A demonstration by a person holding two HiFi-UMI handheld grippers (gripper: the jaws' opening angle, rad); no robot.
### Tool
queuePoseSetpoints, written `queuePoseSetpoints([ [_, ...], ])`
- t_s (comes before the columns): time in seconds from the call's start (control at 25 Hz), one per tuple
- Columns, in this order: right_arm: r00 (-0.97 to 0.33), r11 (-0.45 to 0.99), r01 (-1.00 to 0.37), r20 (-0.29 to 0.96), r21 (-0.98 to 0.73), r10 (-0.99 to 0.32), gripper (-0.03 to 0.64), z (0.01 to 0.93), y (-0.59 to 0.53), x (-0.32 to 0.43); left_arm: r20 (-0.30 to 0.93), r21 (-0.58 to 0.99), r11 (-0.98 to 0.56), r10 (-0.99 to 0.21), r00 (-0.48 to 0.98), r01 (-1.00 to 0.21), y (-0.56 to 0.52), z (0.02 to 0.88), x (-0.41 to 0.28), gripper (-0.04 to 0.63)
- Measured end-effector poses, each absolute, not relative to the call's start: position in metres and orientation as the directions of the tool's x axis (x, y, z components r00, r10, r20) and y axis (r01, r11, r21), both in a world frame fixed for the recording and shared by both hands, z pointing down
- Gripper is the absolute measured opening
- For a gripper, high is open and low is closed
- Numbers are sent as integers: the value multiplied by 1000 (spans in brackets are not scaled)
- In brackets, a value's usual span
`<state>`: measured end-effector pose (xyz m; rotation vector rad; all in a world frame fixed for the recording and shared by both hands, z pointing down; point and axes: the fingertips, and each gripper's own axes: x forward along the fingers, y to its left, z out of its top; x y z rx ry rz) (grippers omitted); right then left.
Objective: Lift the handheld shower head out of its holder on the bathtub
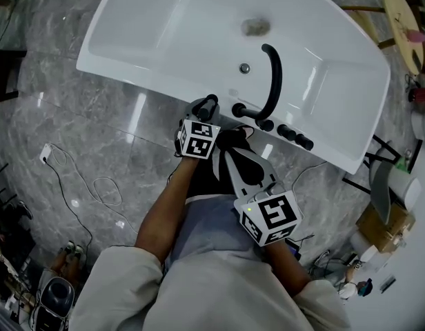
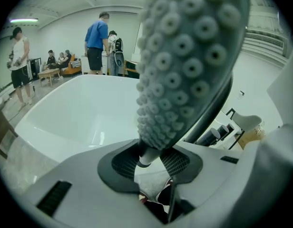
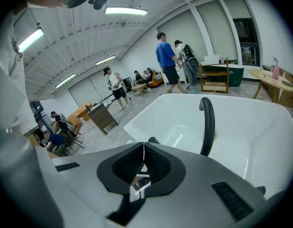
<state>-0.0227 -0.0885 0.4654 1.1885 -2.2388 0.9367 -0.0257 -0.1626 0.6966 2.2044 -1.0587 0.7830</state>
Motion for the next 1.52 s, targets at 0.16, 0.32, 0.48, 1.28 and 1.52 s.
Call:
queuePoseSetpoints([
  [0.16,-535,399,-843,633,-360,-559,18,461,-93,-23,697,231,-534,-492,521,-813,-161,684,-29,138],
  [0.32,-532,391,-846,623,-362,-574,18,458,-98,-20,689,224,-537,-503,522,-813,-163,674,-36,138],
  [0.48,-525,383,-851,614,-359,-590,18,455,-102,-19,679,218,-557,-503,535,-801,-162,662,-40,138],
  [1.28,-498,361,-867,569,-343,-655,18,434,-109,-4,612,205,-614,-527,589,-762,-145,583,-58,138],
  [1.52,-486,358,-873,552,-330,-677,18,425,-114,2,588,197,-633,-535,607,-748,-143,558,-57,138],
])
